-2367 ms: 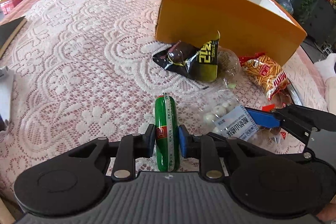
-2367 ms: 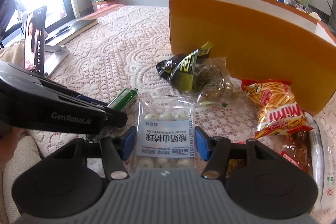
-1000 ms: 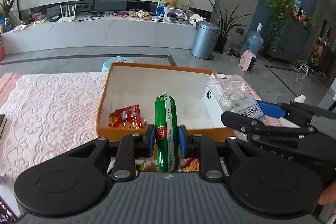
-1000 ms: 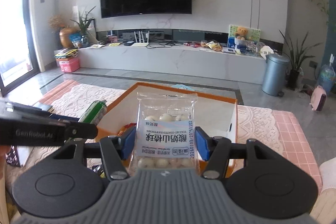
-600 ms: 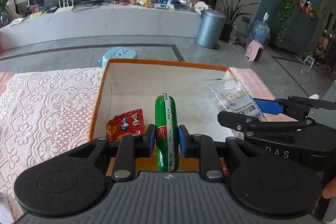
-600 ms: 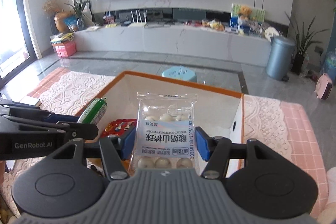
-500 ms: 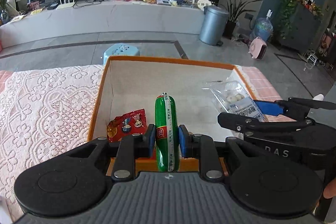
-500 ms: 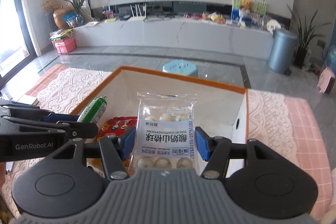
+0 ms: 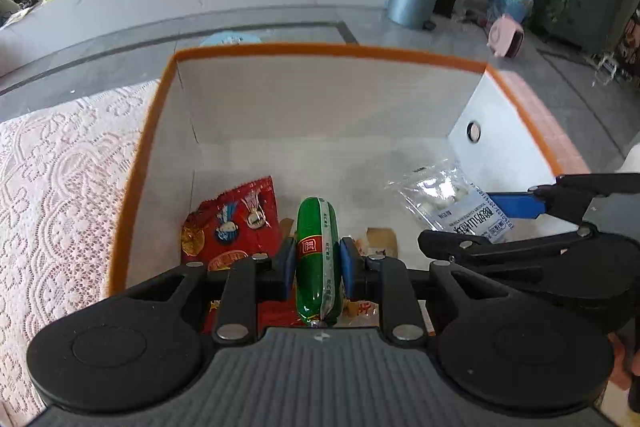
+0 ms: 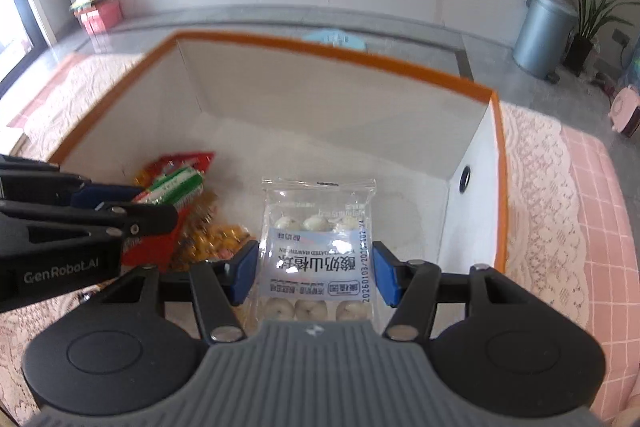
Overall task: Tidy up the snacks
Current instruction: 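Carry the sausage and yogurt-ball pack over the box and lower them inside, then open both tools to release the items and withdraw from the box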
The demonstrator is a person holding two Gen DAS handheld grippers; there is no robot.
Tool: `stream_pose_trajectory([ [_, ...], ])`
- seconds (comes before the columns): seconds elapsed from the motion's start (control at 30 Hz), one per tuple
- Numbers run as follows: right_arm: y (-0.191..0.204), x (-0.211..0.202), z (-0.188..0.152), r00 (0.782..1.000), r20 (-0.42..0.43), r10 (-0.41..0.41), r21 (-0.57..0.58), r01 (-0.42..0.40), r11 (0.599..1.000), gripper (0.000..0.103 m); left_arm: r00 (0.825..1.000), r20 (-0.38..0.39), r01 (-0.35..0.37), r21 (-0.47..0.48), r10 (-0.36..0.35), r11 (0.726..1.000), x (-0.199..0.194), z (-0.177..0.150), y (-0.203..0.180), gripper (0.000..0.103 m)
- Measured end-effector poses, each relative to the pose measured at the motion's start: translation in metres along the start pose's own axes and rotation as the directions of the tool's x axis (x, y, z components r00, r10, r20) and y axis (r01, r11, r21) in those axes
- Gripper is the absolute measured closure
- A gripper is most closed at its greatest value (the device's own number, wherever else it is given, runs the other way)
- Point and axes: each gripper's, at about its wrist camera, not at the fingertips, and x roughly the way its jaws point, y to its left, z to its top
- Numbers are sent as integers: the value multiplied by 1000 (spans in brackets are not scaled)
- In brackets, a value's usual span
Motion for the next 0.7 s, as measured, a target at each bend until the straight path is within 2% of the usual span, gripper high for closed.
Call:
stream_pose_trajectory([
  [0.43, -7, 33, 4, 991, -134, 21, 49, -14, 999, 44, 994, -100, -39, 19, 40, 999, 27, -1, -8, 78],
  [0.7, -2, 29, 6, 991, -133, -10, 20, 12, 1000, 42, 993, -104, -60, 25, 62, 998, 27, 3, -11, 75],
])
